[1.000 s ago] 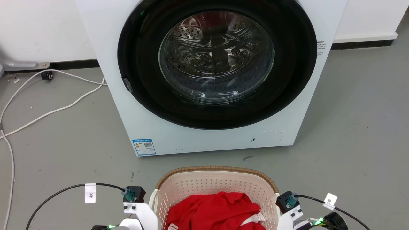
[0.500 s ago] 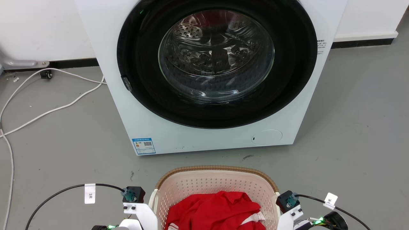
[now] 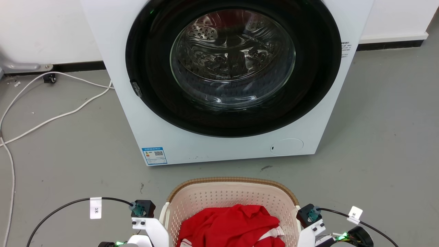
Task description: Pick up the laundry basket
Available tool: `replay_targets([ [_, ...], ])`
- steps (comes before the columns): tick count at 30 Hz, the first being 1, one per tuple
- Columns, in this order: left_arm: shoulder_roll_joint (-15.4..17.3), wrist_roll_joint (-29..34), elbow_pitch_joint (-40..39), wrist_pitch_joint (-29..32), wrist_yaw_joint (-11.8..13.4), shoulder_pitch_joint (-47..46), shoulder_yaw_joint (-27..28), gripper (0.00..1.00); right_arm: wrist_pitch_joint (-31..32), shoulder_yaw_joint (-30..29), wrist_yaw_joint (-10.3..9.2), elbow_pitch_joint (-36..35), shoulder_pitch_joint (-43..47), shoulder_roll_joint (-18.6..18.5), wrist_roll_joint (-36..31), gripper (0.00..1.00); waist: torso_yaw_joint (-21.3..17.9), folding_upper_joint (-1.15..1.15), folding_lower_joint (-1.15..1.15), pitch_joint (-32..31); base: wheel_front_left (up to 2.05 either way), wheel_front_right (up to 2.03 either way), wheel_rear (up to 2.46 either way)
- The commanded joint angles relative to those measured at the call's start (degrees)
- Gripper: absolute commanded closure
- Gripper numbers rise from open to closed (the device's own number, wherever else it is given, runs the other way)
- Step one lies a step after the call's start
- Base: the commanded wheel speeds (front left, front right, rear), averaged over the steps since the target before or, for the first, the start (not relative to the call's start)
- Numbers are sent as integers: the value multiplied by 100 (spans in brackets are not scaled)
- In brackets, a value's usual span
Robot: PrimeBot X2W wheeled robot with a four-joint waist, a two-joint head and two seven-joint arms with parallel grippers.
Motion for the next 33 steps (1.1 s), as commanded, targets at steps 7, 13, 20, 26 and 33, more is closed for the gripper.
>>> replay_targets([
  [7, 75, -30, -7, -49, 8, -95, -45, 100, -35, 80, 19, 12, -90, 18, 35, 100, -4, 0, -1, 10, 0, 0, 0],
  [13, 90, -75, -6, -68, 8, -104, -77, 100, -46, 109, 20, 18, -106, 23, 67, 100, -1, 0, -1, 15, 0, 0, 0],
  [20, 101, -107, -6, -68, 8, -88, -107, 100, -44, 135, 20, 25, -103, 28, 94, 100, -7, 0, -1, 25, 0, 0, 0],
  [26, 104, -131, -5, -65, 8, -106, -127, 100, -46, 149, 20, 30, -110, 23, 112, 100, -4, 0, -1, 35, 0, 0, 0],
  [33, 104, -173, -5, -73, 11, -112, -151, 100, -62, 165, 20, 39, -119, 13, 119, 100, 1, 0, -1, 38, 0, 0, 0],
])
